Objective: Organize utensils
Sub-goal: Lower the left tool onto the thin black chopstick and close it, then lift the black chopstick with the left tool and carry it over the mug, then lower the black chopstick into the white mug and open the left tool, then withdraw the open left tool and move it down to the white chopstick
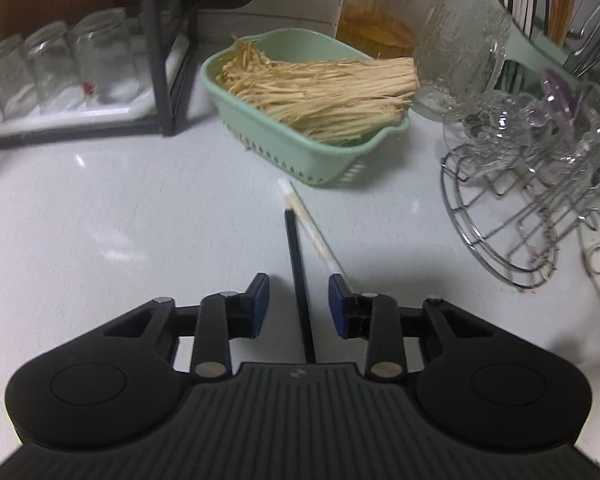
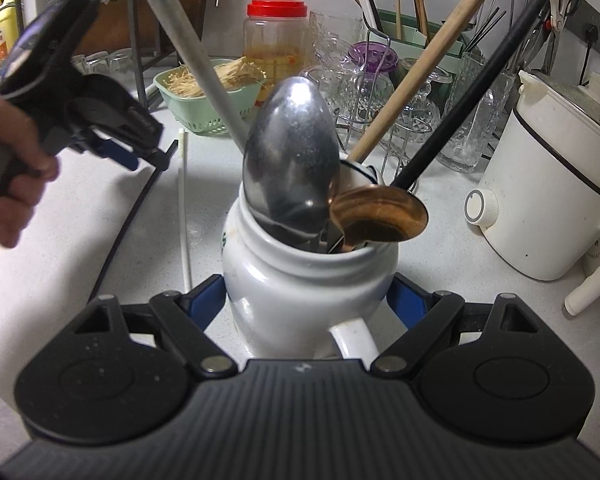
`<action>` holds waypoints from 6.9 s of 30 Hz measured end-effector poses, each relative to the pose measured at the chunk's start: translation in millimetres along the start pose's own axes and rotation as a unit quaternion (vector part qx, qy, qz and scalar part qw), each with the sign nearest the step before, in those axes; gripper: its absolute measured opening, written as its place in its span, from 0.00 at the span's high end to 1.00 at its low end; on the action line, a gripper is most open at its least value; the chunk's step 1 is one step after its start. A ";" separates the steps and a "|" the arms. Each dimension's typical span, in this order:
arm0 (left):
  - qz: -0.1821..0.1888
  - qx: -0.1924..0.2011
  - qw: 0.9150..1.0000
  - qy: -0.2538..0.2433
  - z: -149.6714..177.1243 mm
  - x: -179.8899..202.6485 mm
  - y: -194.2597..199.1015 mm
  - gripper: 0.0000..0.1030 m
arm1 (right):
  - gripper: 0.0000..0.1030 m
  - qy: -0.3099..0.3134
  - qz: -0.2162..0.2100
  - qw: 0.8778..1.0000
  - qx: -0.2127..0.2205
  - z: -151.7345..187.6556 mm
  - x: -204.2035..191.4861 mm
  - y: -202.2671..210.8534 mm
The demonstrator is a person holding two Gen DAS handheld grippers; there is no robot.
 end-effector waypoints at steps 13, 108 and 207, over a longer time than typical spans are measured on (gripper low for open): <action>-0.028 -0.021 0.998 -0.057 -28.0 3.8 -19.6 0.84 | 0.13 -0.002 -0.003 1.000 -0.006 -0.2 1.6 -0.5; 0.102 0.272 0.953 -0.080 -38.9 115.6 349.9 0.95 | 0.13 0.022 -0.005 0.998 0.053 14.0 -5.1 6.0; -0.011 0.124 0.990 -0.070 41.6 27.1 265.9 0.03 | 0.00 -0.017 -0.031 0.996 0.084 5.4 -5.7 16.2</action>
Point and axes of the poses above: each gripper's, at about its wrist camera, not at the fingertips, and y roughly against the way its jaws point, x to its right, z to its underside, the point moved 5 cm from there along -y, roughly the way its jaws point, and after that the axes turned 11 degrees about -y, right-handed, at the moved point
